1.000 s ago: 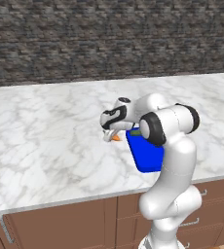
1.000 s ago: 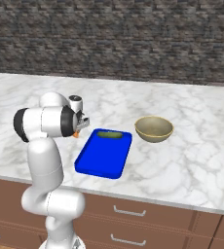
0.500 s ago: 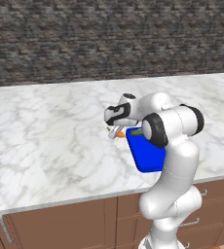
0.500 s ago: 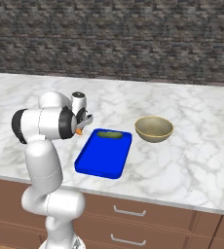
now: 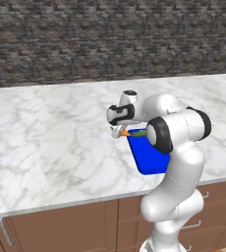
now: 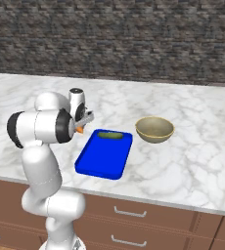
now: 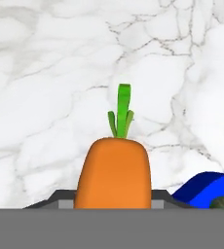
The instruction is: Place the two vegetables and bowl onto the tray for setting up a vegetable dip station.
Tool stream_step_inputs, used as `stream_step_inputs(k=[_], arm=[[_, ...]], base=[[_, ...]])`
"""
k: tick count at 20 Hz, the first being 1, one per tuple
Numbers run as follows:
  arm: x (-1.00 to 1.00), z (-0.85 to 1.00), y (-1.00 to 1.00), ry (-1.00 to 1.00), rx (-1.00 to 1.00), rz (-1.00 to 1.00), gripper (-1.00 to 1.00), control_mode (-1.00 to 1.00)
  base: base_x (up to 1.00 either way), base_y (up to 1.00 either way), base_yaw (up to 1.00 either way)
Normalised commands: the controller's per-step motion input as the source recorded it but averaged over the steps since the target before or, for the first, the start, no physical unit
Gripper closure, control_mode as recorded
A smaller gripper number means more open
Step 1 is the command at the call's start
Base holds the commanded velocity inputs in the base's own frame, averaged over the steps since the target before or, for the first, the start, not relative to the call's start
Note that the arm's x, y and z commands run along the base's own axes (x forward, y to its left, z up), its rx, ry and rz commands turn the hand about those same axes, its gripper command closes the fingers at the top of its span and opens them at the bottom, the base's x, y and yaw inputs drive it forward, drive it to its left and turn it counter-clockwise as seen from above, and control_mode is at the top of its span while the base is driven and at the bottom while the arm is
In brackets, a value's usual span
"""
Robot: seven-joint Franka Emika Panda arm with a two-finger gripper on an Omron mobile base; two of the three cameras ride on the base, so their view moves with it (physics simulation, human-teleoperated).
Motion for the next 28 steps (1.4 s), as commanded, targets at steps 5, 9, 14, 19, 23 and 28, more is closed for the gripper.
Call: stream_step_inputs(k=[5, 9, 14, 19, 23, 28], arm=[[-0.05, 0.03, -0.35, 0.00, -0.07, 0.00, 1.00, -1.00], [0.00, 0.00, -0.63, -0.01, 0.00, 0.08, 1.00, -1.00], [0.00, 0.00, -0.71, -0.03, 0.00, 0.15, 1.00, -1.00], [0.00, -0.06, -0.58, -0.02, 0.00, 0.16, 1.00, -1.00], [0.00, -0.15, -0.44, -0.04, 0.00, 0.14, 1.00, -1.00], [0.00, -0.22, -0.29, -0.03, 0.00, 0.11, 1.00, -1.00]], base=[[0.00, 0.00, 0.00], [0.00, 0.00, 0.00], [0.00, 0.00, 0.00], [0.00, 0.00, 0.00], [0.00, 0.00, 0.00], [0.00, 0.00, 0.00]])
